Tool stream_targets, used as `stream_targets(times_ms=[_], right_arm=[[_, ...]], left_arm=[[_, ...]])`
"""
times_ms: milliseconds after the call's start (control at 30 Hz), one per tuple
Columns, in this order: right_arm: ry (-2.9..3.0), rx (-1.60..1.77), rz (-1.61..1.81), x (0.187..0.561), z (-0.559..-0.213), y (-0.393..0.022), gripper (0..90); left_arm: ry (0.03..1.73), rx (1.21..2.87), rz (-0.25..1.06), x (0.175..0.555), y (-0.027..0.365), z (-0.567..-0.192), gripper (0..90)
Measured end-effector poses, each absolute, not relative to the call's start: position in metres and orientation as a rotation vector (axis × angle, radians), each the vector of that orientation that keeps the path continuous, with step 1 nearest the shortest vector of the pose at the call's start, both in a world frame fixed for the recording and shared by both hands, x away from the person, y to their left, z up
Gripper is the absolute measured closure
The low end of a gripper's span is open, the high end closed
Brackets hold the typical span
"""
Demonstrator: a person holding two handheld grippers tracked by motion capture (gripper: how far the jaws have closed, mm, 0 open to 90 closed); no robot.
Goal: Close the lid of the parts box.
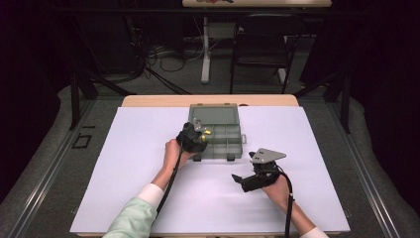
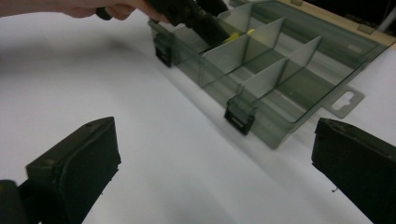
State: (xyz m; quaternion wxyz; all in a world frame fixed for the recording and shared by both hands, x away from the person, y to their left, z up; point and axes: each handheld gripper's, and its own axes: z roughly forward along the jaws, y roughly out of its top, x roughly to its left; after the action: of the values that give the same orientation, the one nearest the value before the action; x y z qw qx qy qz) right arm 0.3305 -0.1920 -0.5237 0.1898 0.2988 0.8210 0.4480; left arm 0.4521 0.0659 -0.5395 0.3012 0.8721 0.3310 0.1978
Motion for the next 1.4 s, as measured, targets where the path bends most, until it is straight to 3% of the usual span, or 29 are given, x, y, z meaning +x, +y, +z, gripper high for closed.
stream_targets(times_ms=[1067,1267,1400], right_arm=[[2.272,0.998,1.140,0.448,-0.508,-0.193,0.0],[2.238,1.011,1.088,0.465,-0.504,-0.191,18.0],[2.202,1.048,1.045,0.477,-0.505,-0.192,46.9]], left_arm=[[0.874,2.273,0.485,0.454,0.071,-0.541,52.9],[0.868,2.271,0.478,0.454,0.072,-0.541,52.9],[0.869,2.270,0.479,0.454,0.072,-0.541,53.0]])
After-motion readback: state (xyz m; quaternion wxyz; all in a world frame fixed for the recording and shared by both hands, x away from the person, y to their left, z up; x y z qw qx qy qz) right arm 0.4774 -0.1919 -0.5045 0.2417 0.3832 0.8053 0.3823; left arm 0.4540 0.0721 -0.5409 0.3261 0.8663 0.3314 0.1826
